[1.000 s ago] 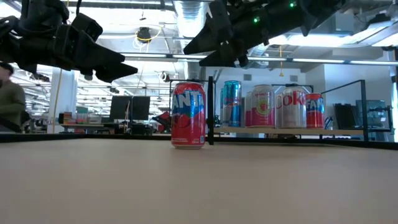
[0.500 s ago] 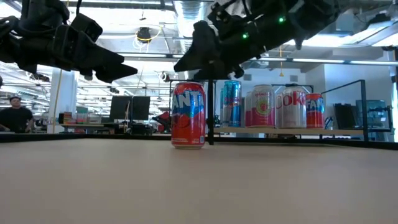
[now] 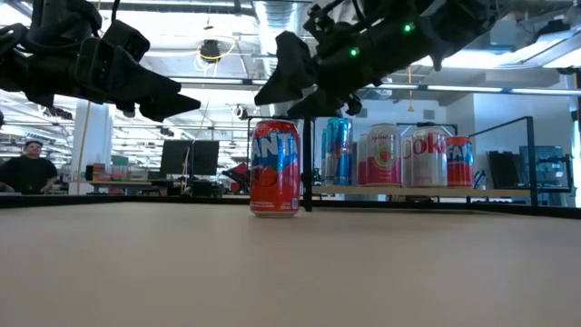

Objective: Place canned beverage on shelf
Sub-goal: Put the orange soda can on the shelf aligned with the orange soda can

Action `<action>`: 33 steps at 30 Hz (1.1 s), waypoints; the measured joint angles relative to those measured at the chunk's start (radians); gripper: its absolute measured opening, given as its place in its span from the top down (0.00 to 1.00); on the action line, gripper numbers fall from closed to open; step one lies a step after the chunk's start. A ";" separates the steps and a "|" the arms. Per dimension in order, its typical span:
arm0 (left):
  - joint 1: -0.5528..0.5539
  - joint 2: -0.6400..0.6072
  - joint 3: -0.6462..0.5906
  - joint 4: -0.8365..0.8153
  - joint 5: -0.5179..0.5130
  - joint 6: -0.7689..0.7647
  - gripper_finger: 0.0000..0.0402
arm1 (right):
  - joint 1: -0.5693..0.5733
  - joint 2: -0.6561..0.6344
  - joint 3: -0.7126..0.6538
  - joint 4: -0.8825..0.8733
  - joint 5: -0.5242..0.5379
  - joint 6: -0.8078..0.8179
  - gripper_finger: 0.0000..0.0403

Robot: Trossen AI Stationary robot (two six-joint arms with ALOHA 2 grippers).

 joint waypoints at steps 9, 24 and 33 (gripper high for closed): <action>0.000 0.000 0.000 0.000 0.000 -0.001 0.08 | -0.001 0.034 0.000 -0.001 -0.008 0.025 0.02; 0.000 0.000 0.000 0.000 0.000 0.000 0.08 | -0.001 0.048 0.000 0.005 -0.026 0.029 0.07; 0.000 0.000 0.000 -0.004 0.001 -0.001 0.08 | -0.002 0.036 0.000 -0.009 -0.024 0.047 0.33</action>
